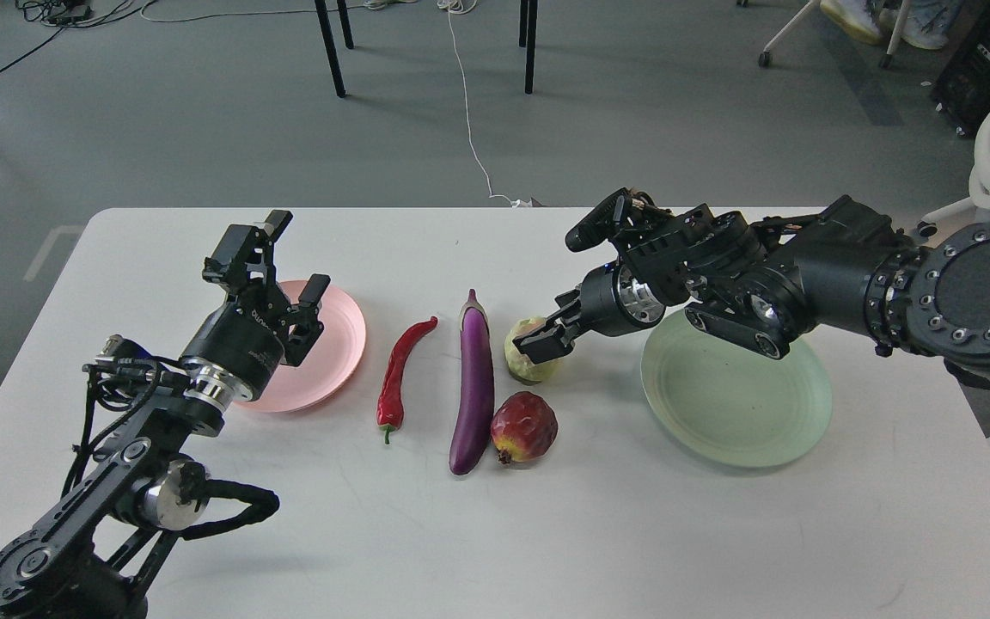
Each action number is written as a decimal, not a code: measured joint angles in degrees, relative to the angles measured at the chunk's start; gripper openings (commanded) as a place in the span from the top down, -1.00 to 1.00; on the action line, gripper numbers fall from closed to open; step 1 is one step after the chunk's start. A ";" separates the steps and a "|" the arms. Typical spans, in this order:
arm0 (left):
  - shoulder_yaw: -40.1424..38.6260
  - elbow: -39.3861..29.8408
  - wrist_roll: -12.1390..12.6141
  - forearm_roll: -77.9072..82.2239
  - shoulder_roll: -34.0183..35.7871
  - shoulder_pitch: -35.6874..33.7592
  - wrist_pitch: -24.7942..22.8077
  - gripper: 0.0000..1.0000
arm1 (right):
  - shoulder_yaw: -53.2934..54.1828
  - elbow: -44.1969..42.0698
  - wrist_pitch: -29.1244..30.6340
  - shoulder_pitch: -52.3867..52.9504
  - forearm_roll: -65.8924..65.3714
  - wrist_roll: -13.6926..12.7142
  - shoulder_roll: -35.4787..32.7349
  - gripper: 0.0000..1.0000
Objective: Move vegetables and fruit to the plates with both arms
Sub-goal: 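Move the right gripper over the peach and lower onto it, then close the right gripper around the peach and lift it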
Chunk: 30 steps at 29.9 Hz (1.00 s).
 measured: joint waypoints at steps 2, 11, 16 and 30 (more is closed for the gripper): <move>-0.01 -0.03 0.00 0.01 0.00 0.07 0.00 -1.00 | 0.00 0.00 0.00 -0.06 0.39 0.00 0.00 -0.86; -0.08 -0.62 0.08 0.09 0.26 0.29 0.00 -1.00 | -0.33 -0.27 0.00 -2.18 0.50 0.00 0.00 -0.55; -0.09 -0.71 0.08 0.08 0.35 0.35 0.00 -1.00 | -0.16 -0.36 0.00 -3.16 0.83 0.00 0.00 -0.15; -0.17 -0.77 0.08 0.07 0.41 0.28 -0.10 -1.00 | -0.49 3.10 0.40 0.72 0.41 0.02 -0.27 0.10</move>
